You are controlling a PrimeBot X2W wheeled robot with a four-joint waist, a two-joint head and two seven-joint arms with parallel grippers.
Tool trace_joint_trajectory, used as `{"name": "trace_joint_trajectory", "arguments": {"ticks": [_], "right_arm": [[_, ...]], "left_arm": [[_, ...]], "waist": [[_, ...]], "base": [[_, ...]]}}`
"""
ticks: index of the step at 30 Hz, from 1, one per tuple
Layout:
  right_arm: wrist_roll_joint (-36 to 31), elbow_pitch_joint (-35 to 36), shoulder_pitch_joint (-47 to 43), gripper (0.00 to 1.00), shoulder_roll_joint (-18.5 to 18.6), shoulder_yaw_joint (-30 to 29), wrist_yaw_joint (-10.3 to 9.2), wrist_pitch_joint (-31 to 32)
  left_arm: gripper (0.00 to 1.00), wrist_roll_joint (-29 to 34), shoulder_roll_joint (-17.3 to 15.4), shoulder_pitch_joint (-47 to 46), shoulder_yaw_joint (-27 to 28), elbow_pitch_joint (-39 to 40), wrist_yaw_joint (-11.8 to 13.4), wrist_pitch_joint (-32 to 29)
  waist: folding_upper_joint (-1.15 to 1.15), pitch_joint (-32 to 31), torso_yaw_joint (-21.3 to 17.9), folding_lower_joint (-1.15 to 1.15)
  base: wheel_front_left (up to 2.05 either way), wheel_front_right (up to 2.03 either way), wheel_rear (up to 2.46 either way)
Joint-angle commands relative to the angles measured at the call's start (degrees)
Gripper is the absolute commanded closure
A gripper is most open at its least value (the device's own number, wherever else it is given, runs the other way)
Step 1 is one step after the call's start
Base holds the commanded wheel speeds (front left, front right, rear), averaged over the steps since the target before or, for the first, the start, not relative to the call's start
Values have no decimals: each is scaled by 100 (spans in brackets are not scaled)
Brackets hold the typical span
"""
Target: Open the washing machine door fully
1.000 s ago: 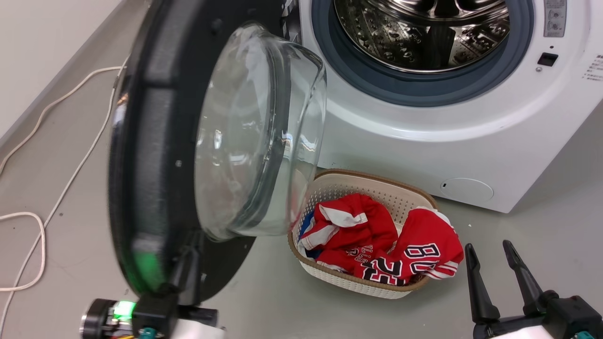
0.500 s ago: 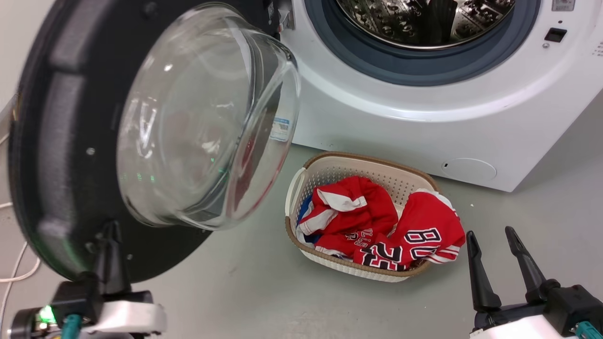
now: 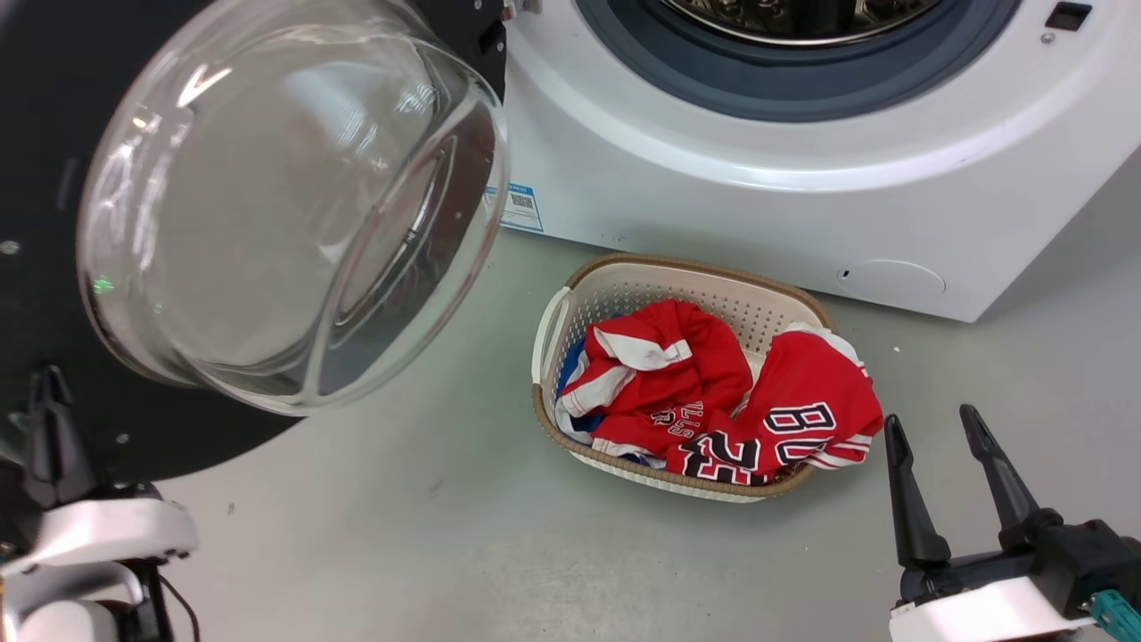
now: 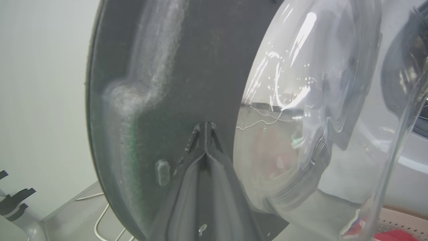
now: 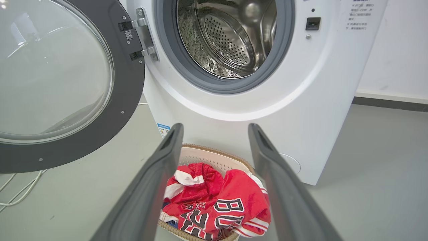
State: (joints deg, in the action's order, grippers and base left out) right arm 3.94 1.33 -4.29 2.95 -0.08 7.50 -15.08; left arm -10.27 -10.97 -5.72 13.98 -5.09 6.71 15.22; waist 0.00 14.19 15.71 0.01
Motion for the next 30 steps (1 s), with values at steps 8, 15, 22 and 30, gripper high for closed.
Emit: {"name": "trace_joint_trajectory", "arguments": {"ticks": [8,15,22,30], "right_arm": [[-132,92,208,0,-14,-96,-1,-12],[-170,143,275,0,-14,-91,-1,-12],[-185,164,287,0,-14,-100,-1,-12],[-208,138,329,0,-14,-49,-1,-12]], "left_arm": [[100,-102,-133,-619,681,-664,-201,-14],[100,-109,-259,-1127,1144,-1236,-404,-14],[100,10,-438,-1500,1416,-1709,-621,-14],[100,123,-554,-1806,1673,-2161,-822,-13]], "waist": [[0,267,-84,-1],[0,390,-162,-1],[0,440,-241,-1],[0,465,-318,-1]], "base": [[0,0,0],[0,0,0],[0,0,0],[0,0,0]]}}
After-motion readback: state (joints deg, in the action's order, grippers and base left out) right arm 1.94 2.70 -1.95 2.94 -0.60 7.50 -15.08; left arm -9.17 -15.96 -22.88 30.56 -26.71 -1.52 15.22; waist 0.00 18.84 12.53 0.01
